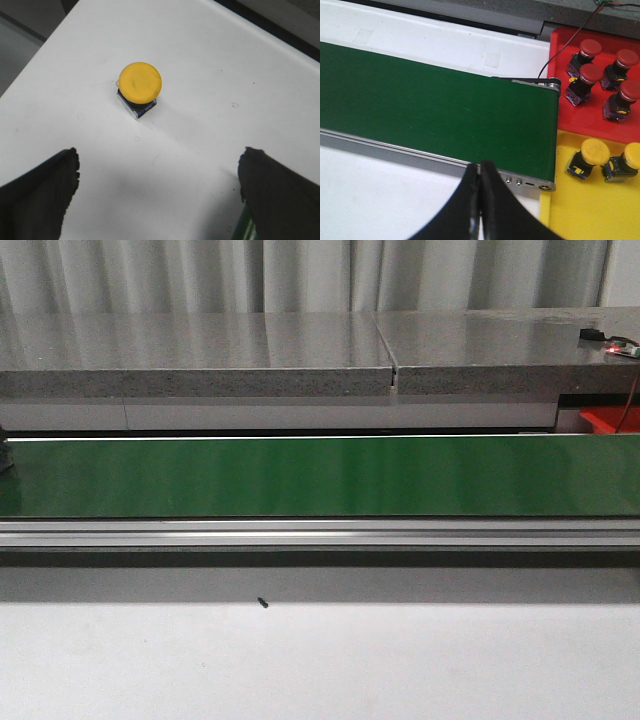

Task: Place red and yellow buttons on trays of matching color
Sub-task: 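Grasp the other yellow push button with the left gripper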

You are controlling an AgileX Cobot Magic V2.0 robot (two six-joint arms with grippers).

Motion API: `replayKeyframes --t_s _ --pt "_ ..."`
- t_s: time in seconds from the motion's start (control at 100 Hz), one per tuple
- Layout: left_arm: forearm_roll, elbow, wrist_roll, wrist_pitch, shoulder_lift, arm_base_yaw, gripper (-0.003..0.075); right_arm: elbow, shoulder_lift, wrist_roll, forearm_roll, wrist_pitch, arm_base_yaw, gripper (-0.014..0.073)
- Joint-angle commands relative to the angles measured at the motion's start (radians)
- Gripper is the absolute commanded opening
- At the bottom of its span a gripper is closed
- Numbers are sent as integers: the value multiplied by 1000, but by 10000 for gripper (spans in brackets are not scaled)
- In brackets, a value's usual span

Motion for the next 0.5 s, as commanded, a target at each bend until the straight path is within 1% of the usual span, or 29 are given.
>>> replayKeyframes --t_s 0.0,0.49 --pt "-21 -81 1 -21 3 0 628 -25 -2 -2 3 -60 -7 -68" --pt "-43 -279 1 -11 224 -2 628 -25 -2 -2 3 -60 -7 -68"
